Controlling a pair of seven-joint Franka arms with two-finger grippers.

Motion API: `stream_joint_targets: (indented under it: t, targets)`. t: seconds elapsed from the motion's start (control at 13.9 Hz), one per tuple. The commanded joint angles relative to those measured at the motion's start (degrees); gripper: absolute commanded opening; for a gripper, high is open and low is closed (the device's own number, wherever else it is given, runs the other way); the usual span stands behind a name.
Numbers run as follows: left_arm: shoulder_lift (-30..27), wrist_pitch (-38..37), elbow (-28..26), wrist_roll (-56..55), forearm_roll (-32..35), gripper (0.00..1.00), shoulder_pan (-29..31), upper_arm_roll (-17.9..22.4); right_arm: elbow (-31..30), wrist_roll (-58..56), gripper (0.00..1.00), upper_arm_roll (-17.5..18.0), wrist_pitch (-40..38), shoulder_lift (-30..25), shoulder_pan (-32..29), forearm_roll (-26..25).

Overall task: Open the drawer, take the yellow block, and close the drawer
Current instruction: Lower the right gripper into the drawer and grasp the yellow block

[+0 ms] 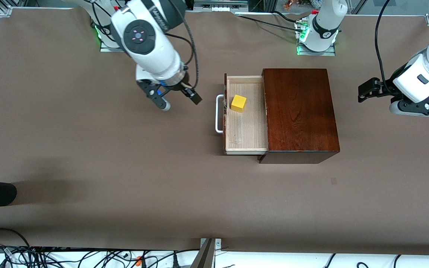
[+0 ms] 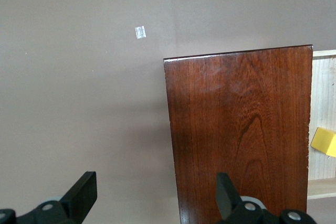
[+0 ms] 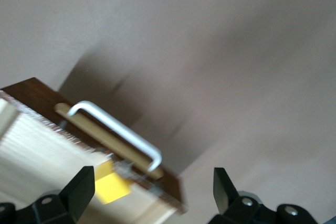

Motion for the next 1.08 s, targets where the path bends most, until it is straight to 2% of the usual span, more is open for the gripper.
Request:
stream_joint_targets:
  t: [0.0, 0.22, 0.5, 0.79, 1.01]
  targets:
    - [-1.71, 0.75, -1.66, 1.79, -0.93, 1.00, -0.19, 0.51, 6.10, 16.67, 1.00, -0.65, 3.55, 4.76, 2.97, 3.19]
    - [-1.71, 0.49, -1.57, 1.71, -0.67, 1.00, -0.19, 0.51, 9.36, 35.31, 1.00, -0.65, 9.08, 9.25, 5.25, 4.34]
    - [-1.54, 0.31, -1.30, 1.44, -0.75, 1.00, -0.19, 0.51, 9.90, 53.53, 1.00, -0.74, 18.66, 13.91, 8.59, 3.73]
    - [-1.10, 0.31, -1.22, 1.27, -0.58, 1.00, -0.28, 0.33, 9.72, 58.92, 1.00, -1.27, 21.23, 17.51, 13.78, -1.01]
    - [-1.10, 0.23, -0.95, 1.62, -0.67, 1.00, -0.28, 0.33, 9.11, 60.16, 1.00, -1.27, 23.34, 18.92, 14.49, -1.37]
